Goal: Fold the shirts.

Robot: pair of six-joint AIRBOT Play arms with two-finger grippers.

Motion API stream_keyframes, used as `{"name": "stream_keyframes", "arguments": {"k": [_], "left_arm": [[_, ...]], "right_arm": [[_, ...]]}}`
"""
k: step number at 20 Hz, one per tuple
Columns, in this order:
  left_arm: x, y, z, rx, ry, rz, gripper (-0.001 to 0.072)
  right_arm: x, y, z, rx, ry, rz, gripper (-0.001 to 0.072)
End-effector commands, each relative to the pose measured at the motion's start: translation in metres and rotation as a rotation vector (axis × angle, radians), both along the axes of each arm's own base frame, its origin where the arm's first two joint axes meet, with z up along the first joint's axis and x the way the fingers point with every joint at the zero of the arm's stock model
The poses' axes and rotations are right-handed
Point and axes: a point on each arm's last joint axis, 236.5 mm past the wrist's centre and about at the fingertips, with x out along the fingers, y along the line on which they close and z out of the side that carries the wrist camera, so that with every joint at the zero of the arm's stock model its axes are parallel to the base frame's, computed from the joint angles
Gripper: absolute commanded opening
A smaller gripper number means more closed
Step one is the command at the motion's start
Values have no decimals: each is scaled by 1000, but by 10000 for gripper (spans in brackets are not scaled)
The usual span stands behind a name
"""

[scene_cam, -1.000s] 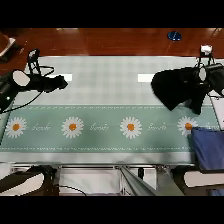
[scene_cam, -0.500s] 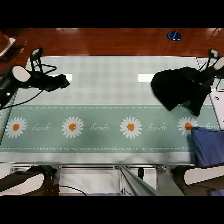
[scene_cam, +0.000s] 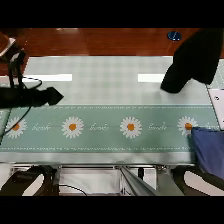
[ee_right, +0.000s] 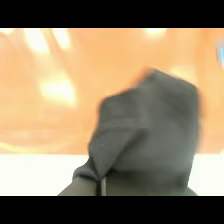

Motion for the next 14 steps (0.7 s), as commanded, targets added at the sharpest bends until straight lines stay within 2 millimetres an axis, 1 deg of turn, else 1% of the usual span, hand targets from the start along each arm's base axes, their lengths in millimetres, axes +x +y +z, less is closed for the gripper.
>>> {"name": "stream_keyframes", "arguments": {"k": [1,2,4,5,6,7,8,9,10,12,14], "left_arm": [[-37,-15,-8,-78,-72,31,508],[-39,-17,-12,-100,-86,49,508],[-44,-19,-27,-105,-72,49,508],[-47,-21,-36,-110,-47,48,508],[-49,-22,-42,-112,-29,49,508],[-50,-22,-45,-111,-18,50,508],[-50,-22,-46,-110,-15,50,508],[-48,-21,-46,-110,-19,52,508],[-46,-21,-44,-113,-31,56,508],[-39,-21,-39,-121,-63,67,508],[-33,-20,-34,-129,-95,78,508]], "right_arm": [[-63,55,105,-82,-252,120,20],[-79,72,123,-93,-294,159,20],[-107,104,146,-105,-360,238,20],[-118,119,150,-109,-376,283,20],[-128,137,150,-109,-375,336,20],[-136,156,142,-108,-346,400,20],[-142,174,128,-115,-299,465,20],[-147,193,110,-123,-237,535,20],[-150,214,86,-131,-162,608,20],[-152,254,29,-142,-3,737,20],[-155,296,-38,-139,166,841,20]]}}
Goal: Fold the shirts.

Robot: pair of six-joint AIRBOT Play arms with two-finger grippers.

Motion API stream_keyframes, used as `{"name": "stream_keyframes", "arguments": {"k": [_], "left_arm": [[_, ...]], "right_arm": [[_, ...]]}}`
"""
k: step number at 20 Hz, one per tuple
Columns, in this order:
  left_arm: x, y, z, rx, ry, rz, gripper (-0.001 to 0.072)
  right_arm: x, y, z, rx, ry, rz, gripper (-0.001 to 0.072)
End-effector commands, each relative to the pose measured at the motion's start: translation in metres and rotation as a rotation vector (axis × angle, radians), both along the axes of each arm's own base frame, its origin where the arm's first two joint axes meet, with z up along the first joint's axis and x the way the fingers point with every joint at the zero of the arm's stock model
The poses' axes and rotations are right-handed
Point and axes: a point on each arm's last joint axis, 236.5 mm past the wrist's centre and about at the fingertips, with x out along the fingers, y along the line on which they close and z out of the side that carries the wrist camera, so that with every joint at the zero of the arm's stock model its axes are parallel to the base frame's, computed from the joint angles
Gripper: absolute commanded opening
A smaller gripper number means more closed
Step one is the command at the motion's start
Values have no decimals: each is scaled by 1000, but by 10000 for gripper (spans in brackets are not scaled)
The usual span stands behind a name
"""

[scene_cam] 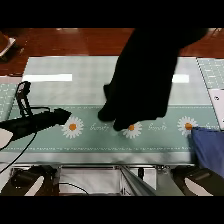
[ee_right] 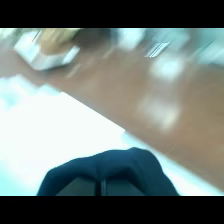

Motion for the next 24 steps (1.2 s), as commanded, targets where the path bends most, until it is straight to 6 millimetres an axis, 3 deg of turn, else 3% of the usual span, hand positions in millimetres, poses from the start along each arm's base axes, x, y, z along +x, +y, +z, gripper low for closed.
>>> {"name": "stream_keyframes", "arguments": {"k": [1,3,5,6,8,9,10,11,12,14,16,17,19,20,21,22,24], "left_arm": [[10,1,7,-13,-52,23,509],[15,1,11,-18,-76,32,508],[17,2,13,-21,-87,37,508],[17,2,13,-21,-88,37,508],[17,2,13,-21,-87,36,508],[17,2,13,-21,-86,36,509],[17,2,12,-20,-86,36,509],[17,1,12,-22,-85,35,509],[16,1,12,-21,-82,33,509],[11,2,7,-13,-55,26,509],[-3,7,-6,3,36,25,509],[-16,16,-20,33,116,25,509],[-40,34,-50,70,292,48,509],[-46,37,-62,58,358,66,508],[-47,33,-74,21,400,80,508],[-42,22,-82,-34,408,71,508],[-22,-1,-89,-150,364,56,508]], "right_arm": [[-22,72,-111,-118,269,191,20],[-32,108,-195,-154,466,230,20],[-46,137,-268,-140,630,249,20],[-53,151,-297,-121,704,252,20],[-66,170,-335,-97,822,258,21],[-68,175,-348,-87,874,257,101],[-67,176,-354,-83,895,251,339],[-57,167,-356,-90,886,230,406],[-44,152,-351,-91,882,206,406],[-6,99,-328,-76,859,121,405],[34,7,-304,-71,806,-57,404],[47,-52,-299,-91,799,-185,403],[45,-157,-309,-81,832,-440,403],[32,-195,-323,-30,880,-548,403],[17,-216,-339,48,938,-623,402],[2,-226,-356,135,988,-669,402],[-27,-224,-390,236,1057,-691,401]]}}
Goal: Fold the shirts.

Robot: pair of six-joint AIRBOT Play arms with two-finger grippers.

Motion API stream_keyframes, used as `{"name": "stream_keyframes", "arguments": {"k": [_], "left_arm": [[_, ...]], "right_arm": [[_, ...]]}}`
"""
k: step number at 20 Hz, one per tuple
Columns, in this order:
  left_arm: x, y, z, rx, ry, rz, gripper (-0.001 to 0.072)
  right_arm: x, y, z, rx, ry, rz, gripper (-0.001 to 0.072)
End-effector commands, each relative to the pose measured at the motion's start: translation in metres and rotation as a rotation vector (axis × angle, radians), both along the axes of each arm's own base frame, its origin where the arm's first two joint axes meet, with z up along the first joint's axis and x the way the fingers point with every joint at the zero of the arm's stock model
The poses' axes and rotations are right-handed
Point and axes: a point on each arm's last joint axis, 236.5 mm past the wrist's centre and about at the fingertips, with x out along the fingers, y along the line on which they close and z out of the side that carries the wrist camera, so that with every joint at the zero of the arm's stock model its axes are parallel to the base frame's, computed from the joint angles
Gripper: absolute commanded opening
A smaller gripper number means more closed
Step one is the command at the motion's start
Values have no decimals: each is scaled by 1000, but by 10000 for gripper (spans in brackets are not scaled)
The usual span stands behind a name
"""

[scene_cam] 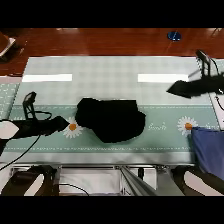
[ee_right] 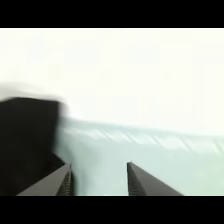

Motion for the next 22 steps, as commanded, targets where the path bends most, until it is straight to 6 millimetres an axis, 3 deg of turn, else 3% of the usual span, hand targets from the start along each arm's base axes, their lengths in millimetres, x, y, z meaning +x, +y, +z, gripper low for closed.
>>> {"name": "stream_keyframes", "arguments": {"k": [1,4,7,11,12,13,14,19,20,21,22], "left_arm": [[25,-30,-11,-181,-35,17,509],[63,-52,1,-318,-163,26,508],[59,-73,-20,-384,-94,-22,508],[60,-95,-41,-380,-11,-84,503],[65,-98,-39,-381,-14,-93,392],[70,-100,-35,-387,-22,-100,96],[76,-100,-30,-385,-43,-110,19],[85,-103,-19,-392,-75,-128,20],[84,-104,-18,-395,-73,-131,20],[84,-104,-17,-397,-73,-134,20],[86,-104,-14,-399,-82,-135,20]], "right_arm": [[-46,-27,-48,113,73,-214,400],[-68,4,-76,189,127,-186,400],[-83,33,-90,177,165,-103,400],[-83,64,-97,144,159,-19,400],[-88,72,-102,148,189,-1,400],[-94,80,-107,155,221,19,400],[-99,90,-111,164,247,45,400],[-114,138,-132,202,324,135,398],[-110,146,-132,215,321,148,375],[-105,152,-129,225,307,168,282],[-96,158,-122,233,281,188,121]]}}
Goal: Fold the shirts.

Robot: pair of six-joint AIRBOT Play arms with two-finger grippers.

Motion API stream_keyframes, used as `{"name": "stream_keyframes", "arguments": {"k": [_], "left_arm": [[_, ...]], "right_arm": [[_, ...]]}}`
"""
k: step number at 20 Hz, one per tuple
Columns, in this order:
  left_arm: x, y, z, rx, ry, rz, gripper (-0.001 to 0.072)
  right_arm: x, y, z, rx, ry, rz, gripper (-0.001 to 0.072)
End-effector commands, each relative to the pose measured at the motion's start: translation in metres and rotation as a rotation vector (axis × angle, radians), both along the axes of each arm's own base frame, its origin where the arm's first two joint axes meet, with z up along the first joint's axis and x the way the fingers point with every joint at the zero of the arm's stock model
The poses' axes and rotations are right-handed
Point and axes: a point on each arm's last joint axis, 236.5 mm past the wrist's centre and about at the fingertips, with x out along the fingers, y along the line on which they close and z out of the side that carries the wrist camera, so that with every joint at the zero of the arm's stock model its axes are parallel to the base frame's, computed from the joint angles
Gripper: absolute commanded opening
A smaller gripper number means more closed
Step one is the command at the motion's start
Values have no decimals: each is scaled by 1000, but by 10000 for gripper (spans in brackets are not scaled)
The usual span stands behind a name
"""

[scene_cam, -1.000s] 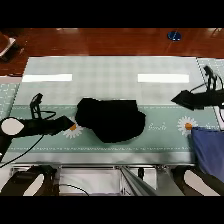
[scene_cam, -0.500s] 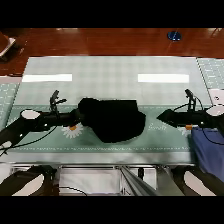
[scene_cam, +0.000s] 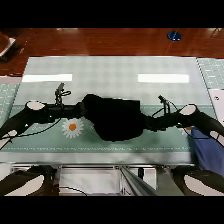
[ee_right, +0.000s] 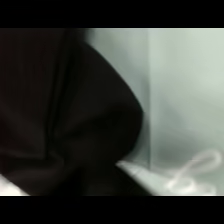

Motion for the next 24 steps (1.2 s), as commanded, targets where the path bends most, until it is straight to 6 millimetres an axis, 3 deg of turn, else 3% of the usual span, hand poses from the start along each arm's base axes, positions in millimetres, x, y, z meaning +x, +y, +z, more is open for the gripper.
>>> {"name": "stream_keyframes", "arguments": {"k": [1,3,4,6,8,9,11,13,15,18,21,24], "left_arm": [[7,-3,15,-17,-34,-13,20],[31,-2,62,-45,-151,-11,20],[46,2,96,-56,-241,-1,20],[76,18,191,-63,-482,51,20],[97,50,298,-37,-761,180,20],[98,68,353,-28,-892,251,20],[72,84,445,-31,-1100,296,19],[30,85,506,-1,-1266,285,19],[-11,80,536,56,-1372,241,19],[-62,78,547,126,-1434,212,19],[-94,80,517,225,-1317,181,19],[-113,67,452,261,-1072,33,20]], "right_arm": [[21,28,18,60,-69,68,20],[57,30,65,84,-191,125,20],[85,25,105,78,-303,136,20],[143,2,212,23,-588,103,19],[170,-26,337,-58,-899,71,19],[168,-37,399,-100,-1041,59,19],[139,-52,500,-177,-1266,44,19],[94,-61,572,-267,-1452,32,19],[49,-73,612,-350,-1574,-2,20],[-1,-98,628,-485,-1614,-70,19],[-28,-120,614,-600,-1543,-91,20],[-35,-133,585,-639,-1426,-103,20]]}}
